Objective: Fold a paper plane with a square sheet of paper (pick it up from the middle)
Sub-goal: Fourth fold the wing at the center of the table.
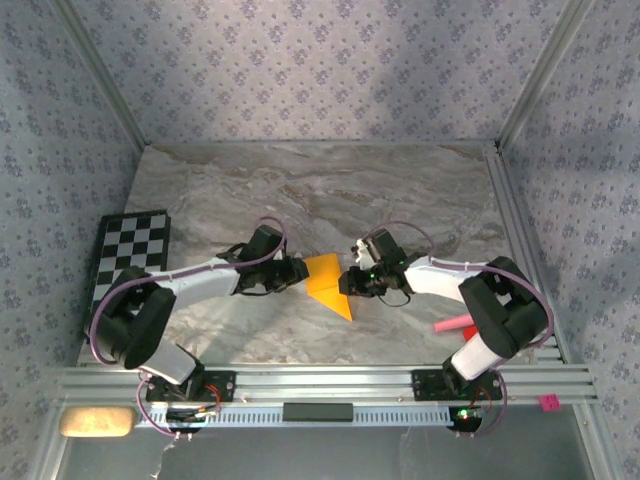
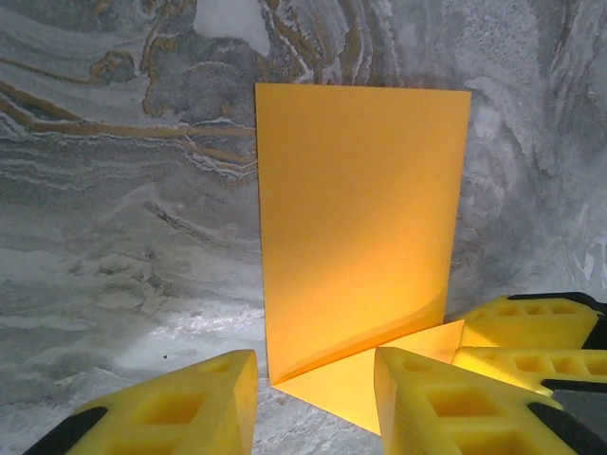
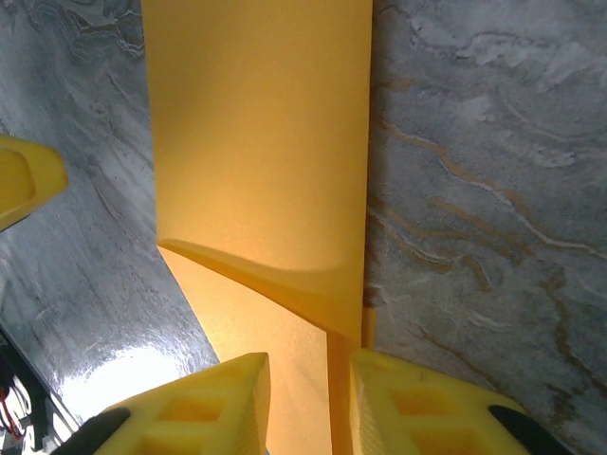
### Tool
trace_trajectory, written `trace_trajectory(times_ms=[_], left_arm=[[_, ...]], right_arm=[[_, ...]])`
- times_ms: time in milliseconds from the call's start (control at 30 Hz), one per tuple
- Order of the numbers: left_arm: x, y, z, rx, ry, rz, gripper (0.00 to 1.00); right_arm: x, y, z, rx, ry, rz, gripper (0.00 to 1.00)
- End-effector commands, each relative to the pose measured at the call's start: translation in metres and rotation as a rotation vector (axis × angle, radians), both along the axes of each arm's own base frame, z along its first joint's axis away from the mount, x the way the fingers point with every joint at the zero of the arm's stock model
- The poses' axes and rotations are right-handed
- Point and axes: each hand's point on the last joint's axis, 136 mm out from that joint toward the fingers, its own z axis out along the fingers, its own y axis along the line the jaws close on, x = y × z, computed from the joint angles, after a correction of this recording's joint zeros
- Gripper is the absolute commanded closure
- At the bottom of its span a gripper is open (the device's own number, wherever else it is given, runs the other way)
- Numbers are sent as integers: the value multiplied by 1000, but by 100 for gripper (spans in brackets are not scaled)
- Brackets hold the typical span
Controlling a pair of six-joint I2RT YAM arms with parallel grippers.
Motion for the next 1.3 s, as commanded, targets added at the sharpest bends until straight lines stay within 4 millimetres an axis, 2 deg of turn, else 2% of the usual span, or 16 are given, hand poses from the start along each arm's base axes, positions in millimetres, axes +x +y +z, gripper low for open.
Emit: trace_trajectory(times_ms=[0, 100, 300, 433, 767, 867, 1267], left_arm=[[2, -4, 2, -14, 6, -19, 62], [1, -4, 1, -14, 9, -19, 62], [3, -2, 1, -16, 7, -4, 62], [5, -2, 3, -29, 6, 1, 61], [12, -9, 9, -127, 34, -3, 50], [13, -13, 7, -144, 47, -11, 48], [22, -25, 4, -190, 63, -12, 50]], right_arm=[[6, 6, 9, 34, -20, 16, 74], [5, 6, 9, 47, -13, 15, 77], [4, 3, 12, 70, -17, -1, 89], [4, 4, 19, 101, -25, 4, 92], [8, 8, 41, 233, -58, -15, 95], [8, 6, 42, 236, -63, -22, 95], [7, 1, 41, 250, -61, -36, 95]])
